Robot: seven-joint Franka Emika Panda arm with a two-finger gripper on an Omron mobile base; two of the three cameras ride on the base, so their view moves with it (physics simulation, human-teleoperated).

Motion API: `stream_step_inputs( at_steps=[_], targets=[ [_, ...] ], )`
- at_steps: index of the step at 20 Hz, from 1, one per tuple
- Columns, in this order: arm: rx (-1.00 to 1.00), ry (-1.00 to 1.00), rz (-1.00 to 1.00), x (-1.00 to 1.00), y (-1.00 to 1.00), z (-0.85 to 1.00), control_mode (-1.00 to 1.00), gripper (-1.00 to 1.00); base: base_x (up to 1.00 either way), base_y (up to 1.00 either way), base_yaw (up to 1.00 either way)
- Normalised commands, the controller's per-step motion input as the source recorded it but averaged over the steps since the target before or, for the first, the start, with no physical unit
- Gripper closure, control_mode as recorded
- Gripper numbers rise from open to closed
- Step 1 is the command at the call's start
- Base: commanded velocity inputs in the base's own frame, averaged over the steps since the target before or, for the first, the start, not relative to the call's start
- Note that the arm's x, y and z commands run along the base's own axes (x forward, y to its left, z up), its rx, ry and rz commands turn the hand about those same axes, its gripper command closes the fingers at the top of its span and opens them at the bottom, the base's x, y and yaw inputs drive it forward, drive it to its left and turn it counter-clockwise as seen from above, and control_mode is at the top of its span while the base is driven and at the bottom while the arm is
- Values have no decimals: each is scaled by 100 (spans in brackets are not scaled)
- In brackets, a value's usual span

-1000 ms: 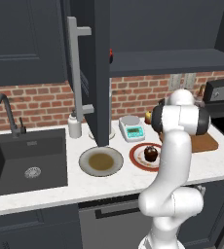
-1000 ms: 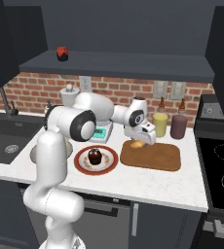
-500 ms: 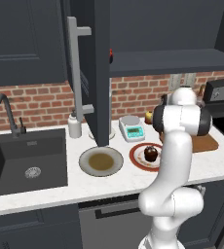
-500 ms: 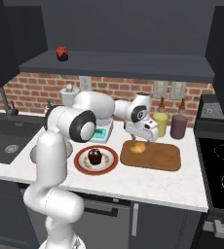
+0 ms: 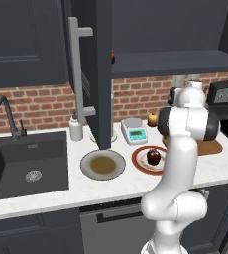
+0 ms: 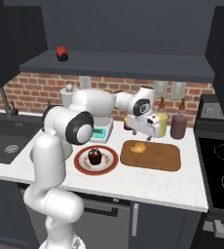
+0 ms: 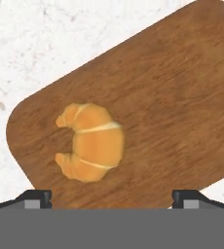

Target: From the different types of pastries on the counter, select a croissant and place it on the cutting board. Then retrieve a jar of jam from the cabinet and place it alongside the croissant on the cutting board.

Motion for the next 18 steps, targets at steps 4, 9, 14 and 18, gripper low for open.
stream_step_inputs(
  at_steps=[4, 9, 14, 18],
  targets=[
    [1, -10, 0, -45, 19, 66, -100, -100, 0, 0, 0],
    [0, -10, 1, -51, 43, 42, -100, -100, 0, 0, 0],
    [0, -2, 9, -57, 70, 1, -100, -100, 0, 0, 0],
    [0, -4, 12, -57, 77, 0, -100, -100, 0, 0, 0]
  ],
)
